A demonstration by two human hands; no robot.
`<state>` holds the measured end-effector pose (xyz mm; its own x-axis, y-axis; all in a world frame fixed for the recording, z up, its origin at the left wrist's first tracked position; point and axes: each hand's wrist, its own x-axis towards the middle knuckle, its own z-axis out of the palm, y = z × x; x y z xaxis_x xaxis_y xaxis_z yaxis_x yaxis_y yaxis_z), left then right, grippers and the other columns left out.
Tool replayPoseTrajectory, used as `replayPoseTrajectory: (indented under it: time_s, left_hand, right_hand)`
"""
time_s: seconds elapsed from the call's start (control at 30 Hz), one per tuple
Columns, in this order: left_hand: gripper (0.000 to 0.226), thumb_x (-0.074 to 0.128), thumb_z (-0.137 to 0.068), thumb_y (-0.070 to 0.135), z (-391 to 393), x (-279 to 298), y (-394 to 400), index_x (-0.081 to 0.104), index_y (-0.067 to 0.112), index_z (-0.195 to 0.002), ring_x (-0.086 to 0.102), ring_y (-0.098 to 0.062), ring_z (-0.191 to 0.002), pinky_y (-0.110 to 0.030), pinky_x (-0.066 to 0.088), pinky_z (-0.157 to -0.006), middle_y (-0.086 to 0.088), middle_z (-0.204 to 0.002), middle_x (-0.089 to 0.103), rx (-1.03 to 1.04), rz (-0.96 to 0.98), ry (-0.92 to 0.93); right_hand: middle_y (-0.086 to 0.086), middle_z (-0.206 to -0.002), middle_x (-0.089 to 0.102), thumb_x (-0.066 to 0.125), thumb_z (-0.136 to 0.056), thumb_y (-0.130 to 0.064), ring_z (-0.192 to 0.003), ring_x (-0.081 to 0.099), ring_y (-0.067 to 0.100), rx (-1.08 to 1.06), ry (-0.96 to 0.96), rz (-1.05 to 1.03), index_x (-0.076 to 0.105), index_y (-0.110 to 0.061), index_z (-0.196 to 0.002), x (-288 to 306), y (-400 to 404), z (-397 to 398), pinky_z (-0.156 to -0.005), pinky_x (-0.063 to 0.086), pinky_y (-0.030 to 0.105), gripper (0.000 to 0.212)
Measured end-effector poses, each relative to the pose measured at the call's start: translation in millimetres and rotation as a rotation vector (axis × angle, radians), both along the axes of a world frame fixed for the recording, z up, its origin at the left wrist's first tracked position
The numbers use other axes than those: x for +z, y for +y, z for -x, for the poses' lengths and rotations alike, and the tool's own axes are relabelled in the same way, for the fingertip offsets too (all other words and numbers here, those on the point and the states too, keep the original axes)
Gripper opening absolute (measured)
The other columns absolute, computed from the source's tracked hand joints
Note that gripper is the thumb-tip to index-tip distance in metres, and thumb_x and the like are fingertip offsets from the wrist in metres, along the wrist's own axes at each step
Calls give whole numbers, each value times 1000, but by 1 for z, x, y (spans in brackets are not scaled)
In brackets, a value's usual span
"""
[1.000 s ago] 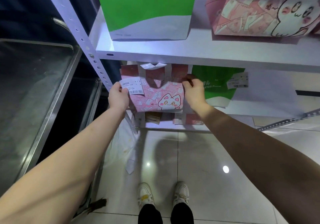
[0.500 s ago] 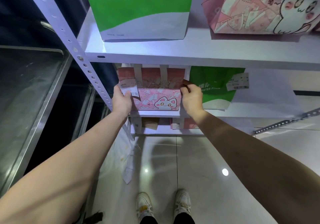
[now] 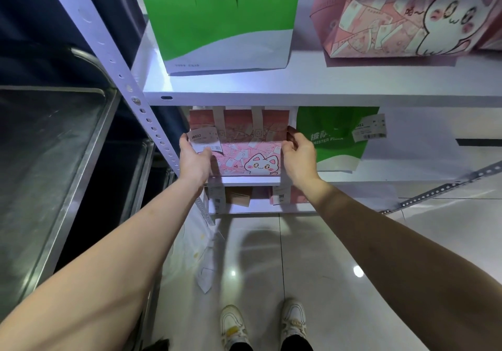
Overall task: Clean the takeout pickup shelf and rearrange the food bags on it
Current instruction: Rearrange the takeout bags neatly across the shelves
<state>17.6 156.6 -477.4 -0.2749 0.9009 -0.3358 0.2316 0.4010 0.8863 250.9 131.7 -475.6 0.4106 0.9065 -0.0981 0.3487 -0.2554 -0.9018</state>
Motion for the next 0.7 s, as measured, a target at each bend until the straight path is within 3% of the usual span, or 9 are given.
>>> replayPoseTrajectory:
  time_s: [0.07,0.13,0.2,0.37,0.47,0.57,0.7]
  left_hand:
    - [68,55,-103,12,-2,2,-4,19,22,-160,55,-23,-128,-28,46,-94,-1,-148,53,-4,1,-3]
    - [72,55,-103,11,-5,4,-9,15,21,-162,54,-24,-130,-34,44,-105,-3,-150,52,-1,0,-5]
    - [75,56,-103,12,-7,4,-15,11,21,-162,47,-28,-139,-46,37,-118,-7,-157,44,-3,-3,10]
    - [74,55,-103,9,-12,7,-30,14,24,-162,40,-23,-146,-48,31,-123,-3,-160,39,-19,-16,-42]
    - [65,53,-105,7,-19,15,-44,21,23,-159,43,-15,-135,-42,34,-120,1,-147,46,-28,-30,-51]
    - [61,52,-106,11,-28,21,-59,24,20,-159,42,-22,-144,-45,35,-121,-6,-158,41,-17,-24,-63]
    - [52,54,-105,15,-40,21,-85,35,19,-153,48,-23,-138,-45,39,-118,-6,-153,46,0,-30,-60]
  right_hand:
    - [5,-107,73,53,-102,-6,-94,69,11,-10,30,8,65,-11,-131,1,-2,1,-87,57,19,33]
    - [7,-116,74,52,-100,-7,-113,70,19,-17,65,15,65,-15,-131,0,-3,1,-100,58,40,35]
    - [9,-119,73,50,-98,-8,-116,69,21,-19,80,17,62,-13,-133,-2,-6,0,-102,57,46,37]
    - [7,-133,67,48,-99,-2,-123,64,15,-31,129,15,57,-15,-142,12,-27,3,-104,55,37,46]
    - [3,-129,67,49,-99,-1,-120,64,13,-25,137,-17,60,-14,-139,14,-38,2,-104,55,35,44]
    - [4,-126,67,49,-100,2,-114,64,12,9,131,-12,61,-10,-136,12,-51,0,-102,53,26,40]
    - [1,-122,69,48,-99,2,-113,66,13,60,163,-30,64,-15,-130,9,-71,-3,-102,54,27,38]
